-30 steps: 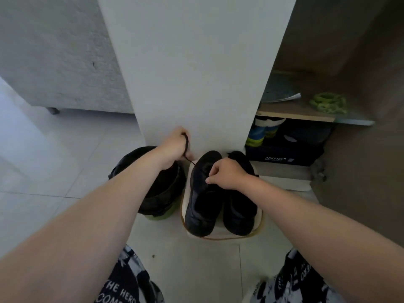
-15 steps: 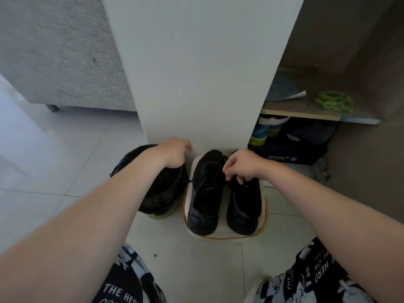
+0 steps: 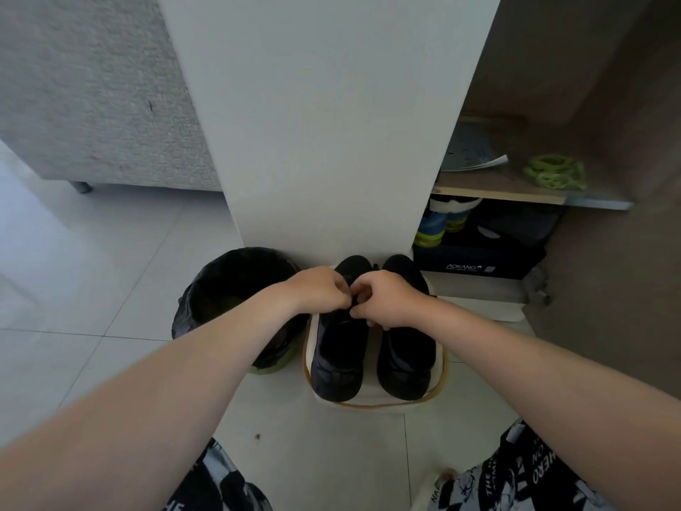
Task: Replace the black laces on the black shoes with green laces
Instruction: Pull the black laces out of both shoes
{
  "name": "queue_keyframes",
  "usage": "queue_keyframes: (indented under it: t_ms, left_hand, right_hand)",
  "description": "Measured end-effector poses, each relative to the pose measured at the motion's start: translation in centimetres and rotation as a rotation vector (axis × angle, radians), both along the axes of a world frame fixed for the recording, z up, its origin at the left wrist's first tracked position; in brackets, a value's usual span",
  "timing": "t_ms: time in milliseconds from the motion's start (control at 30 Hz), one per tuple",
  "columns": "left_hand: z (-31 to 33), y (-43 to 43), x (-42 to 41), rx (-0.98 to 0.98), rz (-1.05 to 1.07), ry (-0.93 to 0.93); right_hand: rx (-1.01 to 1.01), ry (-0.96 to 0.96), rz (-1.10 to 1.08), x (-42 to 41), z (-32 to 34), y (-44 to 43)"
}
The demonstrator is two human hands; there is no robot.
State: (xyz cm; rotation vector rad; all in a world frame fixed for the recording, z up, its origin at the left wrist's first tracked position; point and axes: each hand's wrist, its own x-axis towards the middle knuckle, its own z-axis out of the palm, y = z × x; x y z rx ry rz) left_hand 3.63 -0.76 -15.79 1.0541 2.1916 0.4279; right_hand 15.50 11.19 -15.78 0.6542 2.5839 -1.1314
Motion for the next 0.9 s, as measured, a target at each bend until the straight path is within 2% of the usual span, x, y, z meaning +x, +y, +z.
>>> queue_keyframes:
  t_ms: [100,200,333,433,500,567,667,733,833,867,900]
  left_hand:
    - [-0.4,0.0,-0.1,0.064,0.203,-0.180]
    - [-1.0,0.1,-0.1,0.084,0.333,-0.159]
    - [-0.8,0.6,-0.2,0.113,0.399,-0.243]
    - [0.1,0.7,-0.5,0.123,0.427,-0.320]
    - [0.5,0.5,-1.3,0.033,0.428,-0.389]
    - [1.3,-0.5,-2.1,-0.135,0.358,-0.463]
    - [2.8,-2.4,-2.4,-0.361,0.070,-0.446]
    - [4.1,-3.1,-1.8,-0.520,-0.048,-0.442]
    - [5.3,-2.8,-1.4,-0.775,-0.101,-0.286]
    - [5.2,-2.5,-1.5,-0.779,-0.081,-0.178]
    - [4.9,-2.1,-1.7,-0.697,-0.054,-0.042]
  right_hand:
    - [-0.070,0.031,-0.011,-0.1,0.1,-0.2]
    - [-0.202,0.089,-0.117,-0.5,0.1,0.0]
    - [-0.313,0.104,-0.183,-0.5,0.3,0.4]
    - [-0.273,0.132,-0.266,-0.6,0.3,1.0]
    - [-0.143,0.128,-0.278,-0.6,0.2,1.7]
    - [-0.052,0.071,-0.189,-0.4,0.3,2.1]
    - [-0.018,-0.059,-0.021,0.0,0.5,1.9]
    - [0.014,-0.105,0.044,0.1,0.8,1.3]
    - [0.046,-0.077,0.045,0.0,0.9,0.9]
    - [0.054,-0.068,0.037,-0.1,0.8,0.9]
    - [0.058,-0.060,0.030,-0.1,0.9,0.8]
